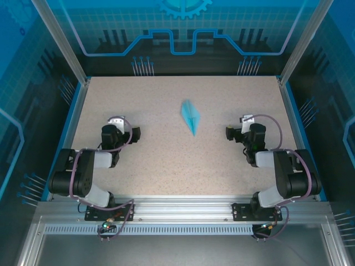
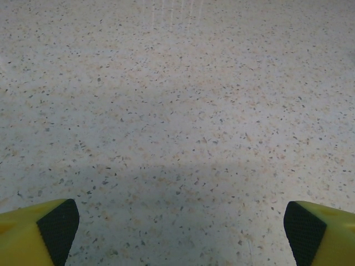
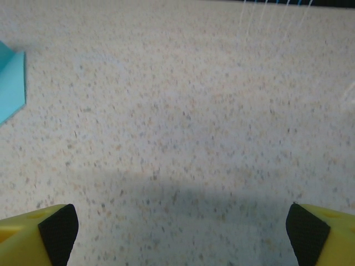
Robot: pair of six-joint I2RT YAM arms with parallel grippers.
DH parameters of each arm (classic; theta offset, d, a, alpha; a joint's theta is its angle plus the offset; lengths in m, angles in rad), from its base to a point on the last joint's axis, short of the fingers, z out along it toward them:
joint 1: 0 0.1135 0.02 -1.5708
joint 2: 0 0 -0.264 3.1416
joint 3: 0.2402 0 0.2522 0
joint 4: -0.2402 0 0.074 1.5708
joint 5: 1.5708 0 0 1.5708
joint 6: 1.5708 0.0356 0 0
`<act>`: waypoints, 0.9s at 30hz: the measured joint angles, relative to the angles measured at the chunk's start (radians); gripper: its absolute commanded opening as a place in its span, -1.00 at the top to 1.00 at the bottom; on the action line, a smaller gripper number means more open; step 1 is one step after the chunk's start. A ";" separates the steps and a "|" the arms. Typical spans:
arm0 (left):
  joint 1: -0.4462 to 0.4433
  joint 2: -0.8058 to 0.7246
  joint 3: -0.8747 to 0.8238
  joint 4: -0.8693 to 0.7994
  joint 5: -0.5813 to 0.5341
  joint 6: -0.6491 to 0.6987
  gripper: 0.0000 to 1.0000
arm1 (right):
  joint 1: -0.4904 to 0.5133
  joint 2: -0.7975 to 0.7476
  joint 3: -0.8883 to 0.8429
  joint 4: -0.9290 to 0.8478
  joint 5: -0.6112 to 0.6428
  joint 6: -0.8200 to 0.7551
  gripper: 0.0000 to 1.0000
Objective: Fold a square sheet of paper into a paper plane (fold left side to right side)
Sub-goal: Reset both arms
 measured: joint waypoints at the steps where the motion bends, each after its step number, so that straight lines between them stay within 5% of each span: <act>1: 0.003 0.000 0.002 0.000 0.001 0.000 -0.98 | 0.000 0.000 0.007 0.000 -0.003 -0.003 -1.00; 27: 0.005 0.000 0.011 0.007 0.004 0.000 -0.97 | 0.008 0.000 0.015 0.002 -0.006 -0.022 -1.00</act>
